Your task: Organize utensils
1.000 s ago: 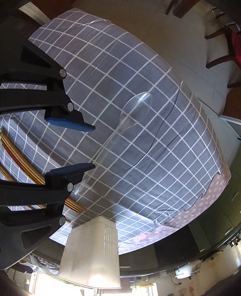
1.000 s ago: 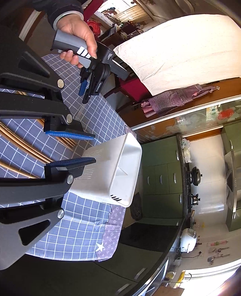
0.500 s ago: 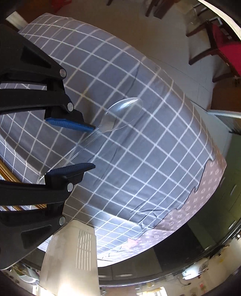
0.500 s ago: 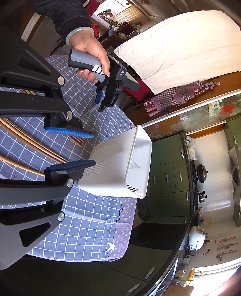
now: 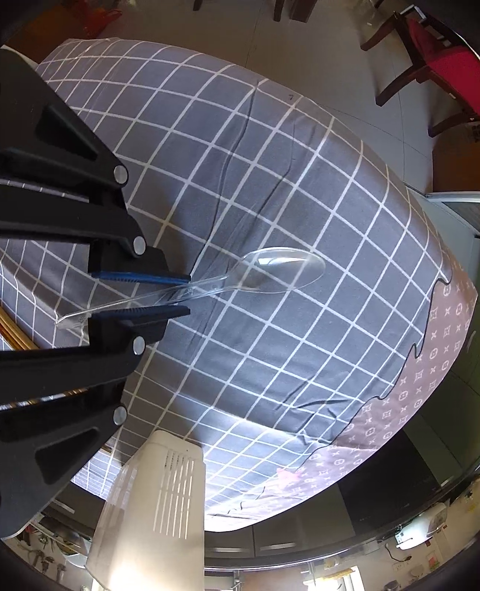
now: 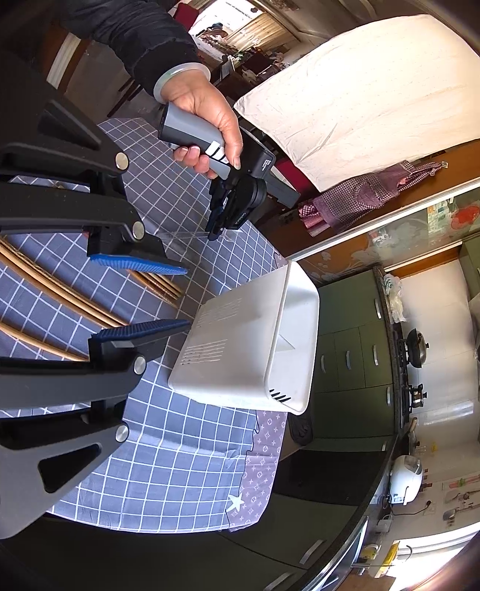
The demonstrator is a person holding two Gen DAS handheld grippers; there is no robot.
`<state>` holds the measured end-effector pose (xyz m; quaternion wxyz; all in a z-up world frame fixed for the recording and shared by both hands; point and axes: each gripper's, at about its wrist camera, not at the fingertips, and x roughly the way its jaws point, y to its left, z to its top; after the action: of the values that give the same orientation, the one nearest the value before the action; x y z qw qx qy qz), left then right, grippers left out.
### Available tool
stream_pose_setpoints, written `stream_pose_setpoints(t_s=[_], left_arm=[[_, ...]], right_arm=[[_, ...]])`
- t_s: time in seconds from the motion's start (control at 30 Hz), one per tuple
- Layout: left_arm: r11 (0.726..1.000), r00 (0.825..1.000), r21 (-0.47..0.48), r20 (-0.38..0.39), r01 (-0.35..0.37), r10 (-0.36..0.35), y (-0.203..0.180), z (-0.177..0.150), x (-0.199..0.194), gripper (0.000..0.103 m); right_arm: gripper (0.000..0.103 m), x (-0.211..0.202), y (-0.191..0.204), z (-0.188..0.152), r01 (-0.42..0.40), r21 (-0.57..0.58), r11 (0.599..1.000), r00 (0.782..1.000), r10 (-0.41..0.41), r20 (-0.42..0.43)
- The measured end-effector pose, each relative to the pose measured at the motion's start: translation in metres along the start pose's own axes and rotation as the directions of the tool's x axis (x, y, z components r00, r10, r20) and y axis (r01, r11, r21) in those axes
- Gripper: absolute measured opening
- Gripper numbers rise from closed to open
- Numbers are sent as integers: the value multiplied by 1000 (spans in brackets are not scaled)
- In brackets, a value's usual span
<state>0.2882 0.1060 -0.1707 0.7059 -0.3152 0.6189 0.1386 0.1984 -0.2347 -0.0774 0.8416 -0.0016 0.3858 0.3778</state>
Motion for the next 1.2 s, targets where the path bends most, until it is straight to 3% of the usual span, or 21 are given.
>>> stream_pose_setpoints(t_s=[0.2, 0.43, 0.53, 0.7, 0.83, 0.9, 1.0, 1.03, 1.2], left_arm=[[986, 999, 162, -2, -45, 46, -7, -20, -9, 8], [933, 993, 353, -60, -71, 98, 1, -79, -21, 8], [912, 989, 397, -55, -106, 139, 2, -90, -19, 9], [912, 985, 389, -62, -128, 164, 4, -85, -7, 10], [917, 984, 377, -60, -134, 168, 5, -82, -3, 33], [915, 983, 379, -60, -140, 175, 4, -78, -2, 34], [902, 979, 398, -45, -164, 198, -1, -77, -1, 28], [894, 977, 410, -36, -178, 211, -2, -77, 0, 11], [884, 979, 431, -4, -181, 202, -12, -79, -7, 9]], right_arm=[[25, -6, 1, -1, -3, 10, 1000, 1000, 3, -1], [25, -9, 9, -1, -3, -2, 1000, 1000, 3, -5], [25, -8, 16, -2, -2, -15, 1000, 1000, 2, -12], [25, -10, 26, -2, -4, -35, 999, 1000, 4, -14], [25, -13, 29, -2, -2, -41, 999, 1000, 1, -15], [25, -13, 27, -2, -1, -37, 999, 1000, 0, -16], [25, -10, 23, -2, -2, -25, 1000, 1000, 1, -21], [25, -10, 23, -3, -4, -21, 1000, 1000, 3, -24], [25, -11, 23, -5, -3, -12, 1000, 1000, 2, -29]])
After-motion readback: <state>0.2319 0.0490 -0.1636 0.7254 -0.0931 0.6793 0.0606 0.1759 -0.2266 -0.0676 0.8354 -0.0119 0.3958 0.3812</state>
